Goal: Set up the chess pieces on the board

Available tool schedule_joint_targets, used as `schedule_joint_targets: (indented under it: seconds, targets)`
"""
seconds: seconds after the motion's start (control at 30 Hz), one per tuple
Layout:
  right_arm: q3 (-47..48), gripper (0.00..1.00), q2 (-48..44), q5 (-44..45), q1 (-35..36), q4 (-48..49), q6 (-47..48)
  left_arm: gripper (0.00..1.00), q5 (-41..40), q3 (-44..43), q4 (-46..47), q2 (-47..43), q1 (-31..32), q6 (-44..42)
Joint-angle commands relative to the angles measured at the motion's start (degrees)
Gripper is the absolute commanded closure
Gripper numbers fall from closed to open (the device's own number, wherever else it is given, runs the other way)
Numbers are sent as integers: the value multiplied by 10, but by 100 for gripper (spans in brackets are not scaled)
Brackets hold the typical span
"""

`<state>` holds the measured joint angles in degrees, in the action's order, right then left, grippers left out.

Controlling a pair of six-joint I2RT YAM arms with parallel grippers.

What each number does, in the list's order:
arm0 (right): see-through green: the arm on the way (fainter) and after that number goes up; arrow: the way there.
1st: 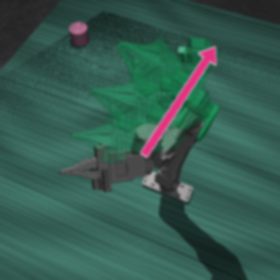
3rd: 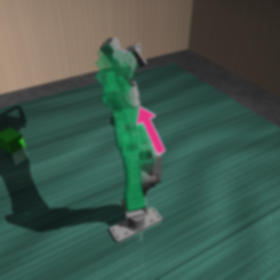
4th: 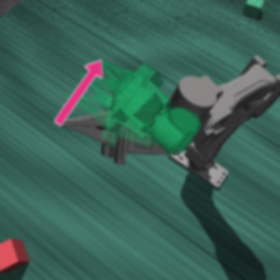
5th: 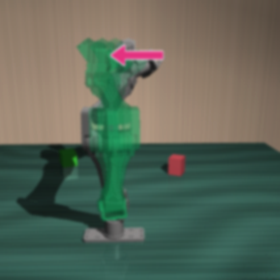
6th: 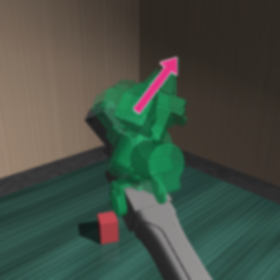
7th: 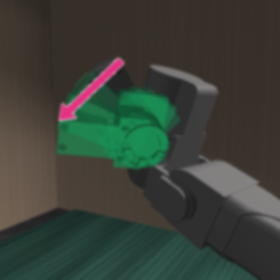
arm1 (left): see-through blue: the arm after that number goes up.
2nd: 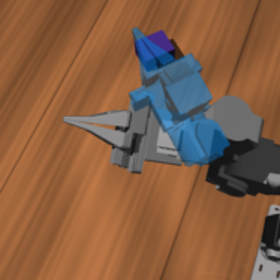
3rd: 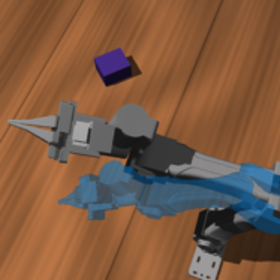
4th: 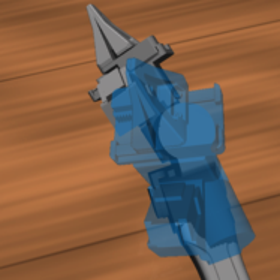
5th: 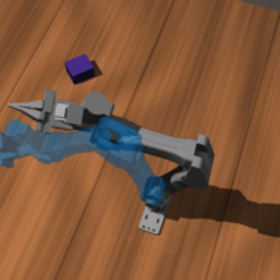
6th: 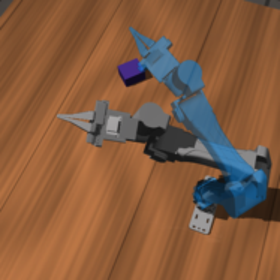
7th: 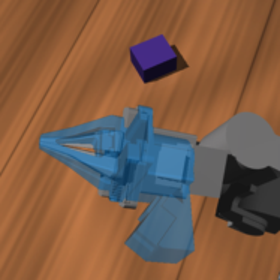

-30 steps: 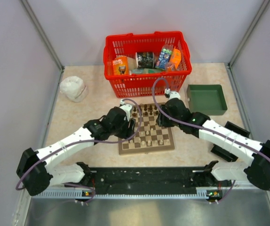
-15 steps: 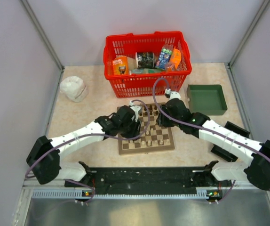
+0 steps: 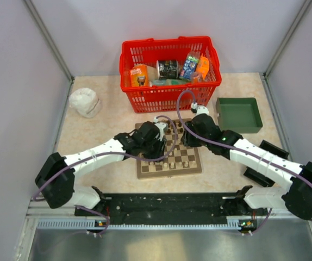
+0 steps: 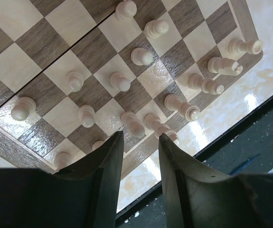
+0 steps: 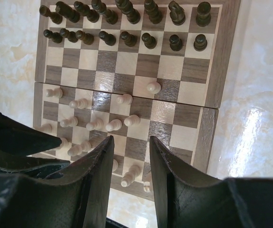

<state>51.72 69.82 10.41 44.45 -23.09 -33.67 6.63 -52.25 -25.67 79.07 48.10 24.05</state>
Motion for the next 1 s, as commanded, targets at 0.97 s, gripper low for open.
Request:
schedule_joint_targets:
  seconds: [0.97]
  targets:
    - [-3, 64, -12, -5, -7, 16, -5, 63, -10, -29, 6, 48, 3, -8]
